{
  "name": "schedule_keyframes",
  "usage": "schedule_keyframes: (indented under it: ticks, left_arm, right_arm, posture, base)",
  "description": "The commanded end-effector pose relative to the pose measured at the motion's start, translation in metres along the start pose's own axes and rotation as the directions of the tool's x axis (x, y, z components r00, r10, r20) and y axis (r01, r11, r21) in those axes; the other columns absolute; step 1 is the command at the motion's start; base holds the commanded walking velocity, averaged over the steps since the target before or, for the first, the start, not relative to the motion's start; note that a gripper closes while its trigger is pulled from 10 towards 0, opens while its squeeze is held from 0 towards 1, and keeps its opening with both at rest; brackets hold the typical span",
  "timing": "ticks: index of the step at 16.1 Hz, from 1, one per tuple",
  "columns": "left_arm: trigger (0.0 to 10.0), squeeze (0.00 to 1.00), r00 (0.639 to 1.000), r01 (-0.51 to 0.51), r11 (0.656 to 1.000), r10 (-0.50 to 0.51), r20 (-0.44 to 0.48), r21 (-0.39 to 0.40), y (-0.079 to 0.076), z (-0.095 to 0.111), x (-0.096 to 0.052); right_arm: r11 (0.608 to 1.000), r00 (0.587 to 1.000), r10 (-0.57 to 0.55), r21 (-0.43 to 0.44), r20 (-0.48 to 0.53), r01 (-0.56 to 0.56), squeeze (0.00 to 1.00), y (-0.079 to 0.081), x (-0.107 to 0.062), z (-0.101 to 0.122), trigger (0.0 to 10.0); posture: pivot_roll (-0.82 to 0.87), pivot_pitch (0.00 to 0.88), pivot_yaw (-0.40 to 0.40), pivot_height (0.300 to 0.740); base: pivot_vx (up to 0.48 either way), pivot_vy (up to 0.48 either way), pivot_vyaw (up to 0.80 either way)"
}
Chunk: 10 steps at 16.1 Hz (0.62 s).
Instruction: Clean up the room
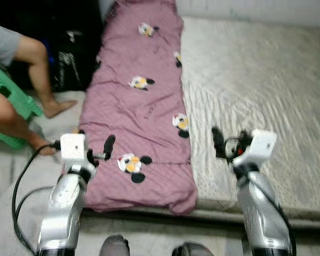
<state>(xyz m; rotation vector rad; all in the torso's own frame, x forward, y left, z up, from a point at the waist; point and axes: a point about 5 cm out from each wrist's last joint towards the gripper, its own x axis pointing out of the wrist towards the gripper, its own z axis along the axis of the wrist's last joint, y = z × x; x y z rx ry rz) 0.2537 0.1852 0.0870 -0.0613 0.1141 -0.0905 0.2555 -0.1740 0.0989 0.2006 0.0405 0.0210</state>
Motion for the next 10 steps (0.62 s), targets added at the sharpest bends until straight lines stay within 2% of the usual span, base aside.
schedule_keyframes:
  ticks: [1,5,10]
  left_arm:
    - [10.0,0.00,1.000,-0.012,1.000,0.012,-0.015,0.021,0.004,-0.007,-0.006]
    - [10.0,0.00,0.998,-0.038,0.999,0.039,-0.042,0.023,0.007,-0.021,-0.012]
    - [10.0,0.00,0.999,-0.025,0.999,0.026,-0.045,0.033,0.003,-0.028,-0.009]
  right_arm:
    - [0.999,1.000,-0.004,-0.034,0.002,0.004,0.00,-0.004,-0.006,0.000,10.0]
    - [0.998,0.999,-0.031,-0.060,-0.037,0.029,0.00,-0.012,-0.017,-0.016,10.0]
    - [0.997,0.999,-0.026,-0.072,-0.037,0.023,0.00,-0.010,-0.016,-0.021,10.0]
  posture:
    - [0.01,0.000,-0.009,0.740]
    - [0.01,0.000,-0.010,0.740]
    - [0.00,0.000,-0.009,0.740]
  base:
    - [0.000,0.000,0.00]
    - [0.000,0.000,0.00]
    - [0.000,0.000,0.00]
